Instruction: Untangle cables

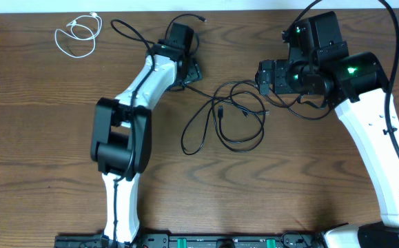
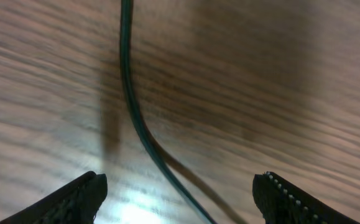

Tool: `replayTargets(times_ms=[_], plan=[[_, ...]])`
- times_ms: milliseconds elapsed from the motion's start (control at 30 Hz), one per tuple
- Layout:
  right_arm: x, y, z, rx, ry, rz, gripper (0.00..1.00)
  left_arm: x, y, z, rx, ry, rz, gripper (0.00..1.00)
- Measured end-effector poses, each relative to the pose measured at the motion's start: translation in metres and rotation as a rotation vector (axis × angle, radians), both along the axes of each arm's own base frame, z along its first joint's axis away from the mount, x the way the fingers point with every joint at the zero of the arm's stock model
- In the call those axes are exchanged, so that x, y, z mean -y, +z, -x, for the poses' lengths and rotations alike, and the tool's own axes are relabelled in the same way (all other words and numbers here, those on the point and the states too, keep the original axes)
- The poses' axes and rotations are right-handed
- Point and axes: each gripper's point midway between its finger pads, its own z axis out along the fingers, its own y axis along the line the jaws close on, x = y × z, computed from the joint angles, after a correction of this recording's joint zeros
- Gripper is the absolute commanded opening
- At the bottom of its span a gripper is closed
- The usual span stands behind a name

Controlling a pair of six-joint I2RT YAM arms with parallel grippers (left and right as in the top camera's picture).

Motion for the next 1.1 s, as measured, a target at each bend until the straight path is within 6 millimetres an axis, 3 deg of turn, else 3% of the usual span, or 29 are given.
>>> replayTargets(times_ms=[100, 333, 500, 733, 833, 1100], plan=[[0.0, 0.0, 0.0, -0.001, 0.0, 0.0, 0.99, 0.0, -0.015, -0.001, -0.009, 0.011, -0.008, 0.75], [0.0, -0.005, 0.001, -0.012, 0.0, 0.004, 0.99, 0.004, -0.017, -0.005, 0.02, 0.017, -0.039, 0.67], [0.001, -0.014, 0.003, -0.029, 0.0, 0.009, 0.99, 0.005, -0.02, -0.002, 0.018, 0.018, -0.075, 0.46], [0.001, -0.017, 0.002, -0.031, 0.0, 0.01, 0.99, 0.003, -0.021, 0.005, -0.002, 0.012, -0.119, 0.28], [0.001, -0.017, 0.003, -0.032, 0.0, 0.011, 0.99, 0.002, -0.021, 0.007, -0.009, 0.016, -0.128, 0.08], [0.001, -0.018, 0.004, -0.037, 0.0, 0.012, 0.99, 0.001, -0.021, 0.011, -0.022, 0.002, -0.15, 0.07]])
